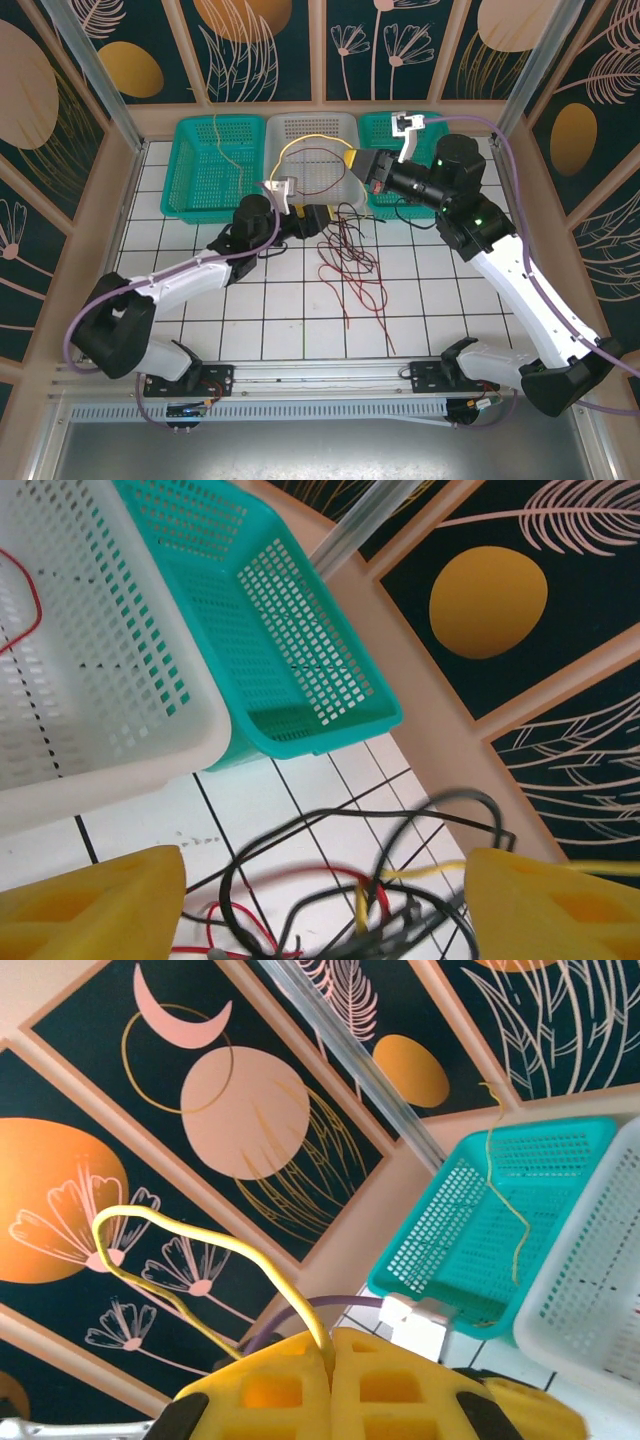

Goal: Untangle the cables

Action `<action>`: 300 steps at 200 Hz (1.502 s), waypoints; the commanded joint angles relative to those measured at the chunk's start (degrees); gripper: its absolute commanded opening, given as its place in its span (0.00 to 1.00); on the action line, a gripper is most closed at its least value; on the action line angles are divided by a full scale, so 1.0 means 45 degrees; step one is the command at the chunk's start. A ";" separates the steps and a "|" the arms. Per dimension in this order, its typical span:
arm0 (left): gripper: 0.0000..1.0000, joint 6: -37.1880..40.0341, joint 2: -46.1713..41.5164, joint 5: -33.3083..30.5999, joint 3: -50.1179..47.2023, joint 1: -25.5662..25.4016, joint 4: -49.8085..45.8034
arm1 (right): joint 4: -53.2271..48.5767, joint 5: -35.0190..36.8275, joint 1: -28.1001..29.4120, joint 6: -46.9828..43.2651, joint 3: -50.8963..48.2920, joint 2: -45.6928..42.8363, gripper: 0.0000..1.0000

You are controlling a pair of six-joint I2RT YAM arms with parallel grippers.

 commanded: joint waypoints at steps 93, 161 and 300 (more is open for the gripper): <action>0.65 -0.0128 0.1509 0.0853 0.0868 -0.0323 -0.0165 | 0.2381 -0.1304 -0.0019 0.0866 0.0243 0.0466 0.00; 0.24 -0.0140 0.1833 -0.1014 0.1282 -0.0328 -0.2478 | 0.1060 -0.0547 -0.0030 -0.0134 0.0984 -0.0066 0.00; 0.40 -0.0623 0.0457 -0.1310 -0.0026 -0.0323 -0.2861 | 0.0490 -0.0315 -0.2249 -0.0031 0.0746 -0.1348 0.00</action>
